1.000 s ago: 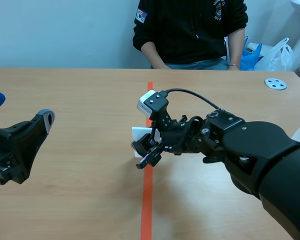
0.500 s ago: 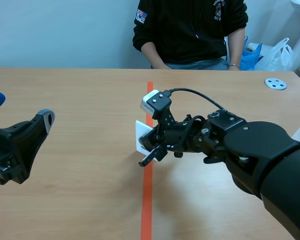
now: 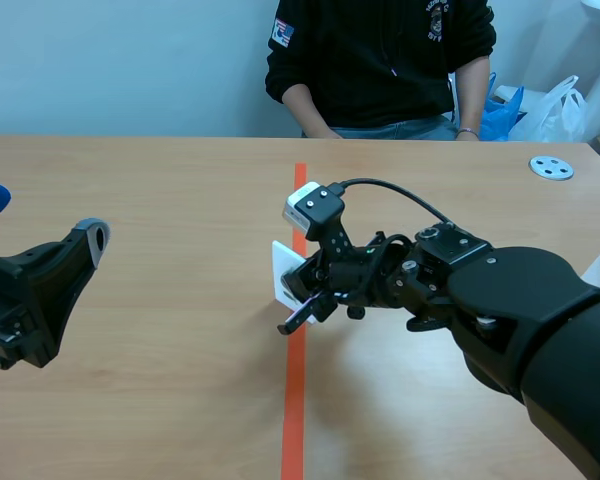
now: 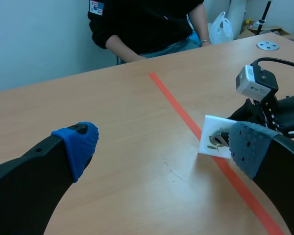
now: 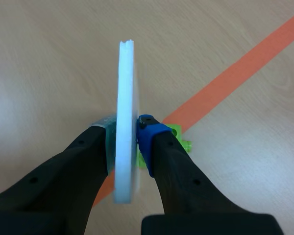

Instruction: Sort the leaf by its shape. The table is split by an orange tape line. A compound leaf with several leaflets goes to the left side, a simple leaf with one blade goes to the right side. Return to the home posture when a red brick is placed on the table.

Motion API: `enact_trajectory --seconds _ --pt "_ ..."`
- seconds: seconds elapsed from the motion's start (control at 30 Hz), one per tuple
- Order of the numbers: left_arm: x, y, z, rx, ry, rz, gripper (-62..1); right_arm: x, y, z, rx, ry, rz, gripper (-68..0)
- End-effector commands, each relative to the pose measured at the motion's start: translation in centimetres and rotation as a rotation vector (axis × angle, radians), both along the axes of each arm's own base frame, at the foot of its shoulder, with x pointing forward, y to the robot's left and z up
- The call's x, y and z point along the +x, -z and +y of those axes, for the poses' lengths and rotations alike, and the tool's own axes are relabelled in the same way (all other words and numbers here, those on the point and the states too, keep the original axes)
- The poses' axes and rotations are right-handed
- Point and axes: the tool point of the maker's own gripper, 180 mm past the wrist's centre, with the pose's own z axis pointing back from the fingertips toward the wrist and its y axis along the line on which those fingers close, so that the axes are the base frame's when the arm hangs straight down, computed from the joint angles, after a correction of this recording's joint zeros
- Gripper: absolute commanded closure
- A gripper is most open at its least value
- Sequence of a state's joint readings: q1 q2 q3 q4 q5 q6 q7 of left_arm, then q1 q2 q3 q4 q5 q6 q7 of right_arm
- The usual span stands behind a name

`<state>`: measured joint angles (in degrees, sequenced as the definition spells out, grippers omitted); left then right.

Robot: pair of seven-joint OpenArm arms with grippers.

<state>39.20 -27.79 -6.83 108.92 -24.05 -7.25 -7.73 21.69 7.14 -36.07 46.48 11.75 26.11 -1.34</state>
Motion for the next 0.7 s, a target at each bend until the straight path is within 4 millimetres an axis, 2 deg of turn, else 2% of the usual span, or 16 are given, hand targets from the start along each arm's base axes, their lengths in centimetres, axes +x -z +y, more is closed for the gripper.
enact_trajectory --seconds 0.0,0.23,0.37,0.5,0.67 --pt "0.1 -0.7 0.0 -0.005 -0.001 -0.024 -57.0 1.1 -1.3 -0.1 0.026 0.016 -0.035 -4.6" --pt "0.1 -0.7 0.0 -0.005 -0.001 -0.024 -57.0 1.9 -1.7 -0.9 0.040 0.052 -0.040 -4.5" --pt "0.1 -0.7 0.0 -0.005 -0.001 -0.024 -57.0 3.2 -2.2 -2.5 0.042 0.132 -0.060 -4.6" --pt "0.1 -0.6 0.0 -0.005 -0.001 -0.023 -57.0 5.6 -3.0 -6.6 0.043 0.291 -0.084 -4.6" --pt "0.1 -0.6 0.0 -0.004 -0.001 -0.020 -57.0 7.8 -3.8 -14.6 0.006 0.515 -0.113 -4.6"
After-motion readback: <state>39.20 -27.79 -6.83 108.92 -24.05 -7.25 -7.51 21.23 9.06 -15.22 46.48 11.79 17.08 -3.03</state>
